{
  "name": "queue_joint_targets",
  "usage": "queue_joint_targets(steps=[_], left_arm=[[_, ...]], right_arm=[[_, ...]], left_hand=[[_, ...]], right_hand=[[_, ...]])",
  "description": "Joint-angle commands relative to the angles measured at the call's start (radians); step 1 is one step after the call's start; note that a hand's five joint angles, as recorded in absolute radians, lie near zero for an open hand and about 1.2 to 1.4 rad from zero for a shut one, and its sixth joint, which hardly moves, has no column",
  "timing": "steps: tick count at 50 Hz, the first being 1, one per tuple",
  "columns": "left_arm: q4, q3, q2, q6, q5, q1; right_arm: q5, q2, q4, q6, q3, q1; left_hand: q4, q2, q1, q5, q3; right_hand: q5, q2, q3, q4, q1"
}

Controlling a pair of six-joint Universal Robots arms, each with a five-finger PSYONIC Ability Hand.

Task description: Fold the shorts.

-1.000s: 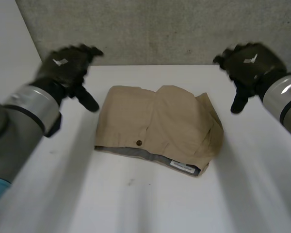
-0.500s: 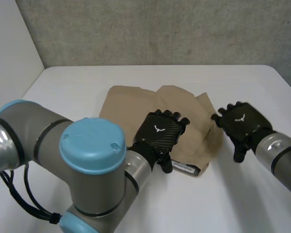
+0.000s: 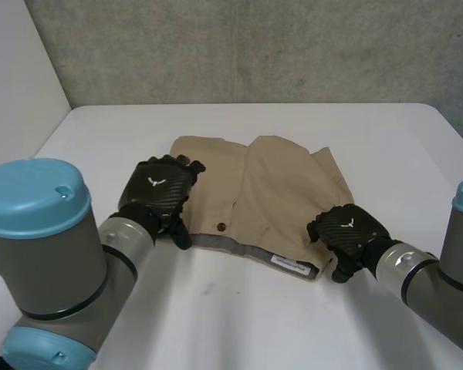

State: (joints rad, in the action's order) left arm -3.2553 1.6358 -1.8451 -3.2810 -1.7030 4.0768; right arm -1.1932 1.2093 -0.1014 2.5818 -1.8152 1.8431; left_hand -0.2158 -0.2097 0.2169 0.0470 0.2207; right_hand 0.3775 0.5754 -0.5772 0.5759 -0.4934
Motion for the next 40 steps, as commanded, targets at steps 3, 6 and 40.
queue_joint_targets(steps=[3, 6, 40], left_arm=[[-0.003, 0.061, 0.037, 0.001, 0.002, 0.031], [-0.003, 0.073, 0.044, 0.001, 0.002, 0.031], [0.005, 0.102, 0.544, 0.007, 0.115, 0.454]], right_arm=[[-0.002, -0.074, -0.054, -0.005, 0.025, 0.001], [-0.002, -0.091, -0.057, -0.006, 0.034, 0.002], [-0.193, 0.309, -0.038, 0.594, 0.704, 0.315]], left_hand=[[0.011, 0.005, -0.012, -0.017, -0.016], [0.014, 0.008, -0.015, -0.02, -0.019], [0.017, 0.011, -0.018, -0.023, -0.022]], right_hand=[[0.305, 0.281, -0.279, 0.281, -0.363], [0.393, 0.37, -0.368, 0.369, -0.452], [0.844, 0.821, -0.819, 0.82, -0.903]])
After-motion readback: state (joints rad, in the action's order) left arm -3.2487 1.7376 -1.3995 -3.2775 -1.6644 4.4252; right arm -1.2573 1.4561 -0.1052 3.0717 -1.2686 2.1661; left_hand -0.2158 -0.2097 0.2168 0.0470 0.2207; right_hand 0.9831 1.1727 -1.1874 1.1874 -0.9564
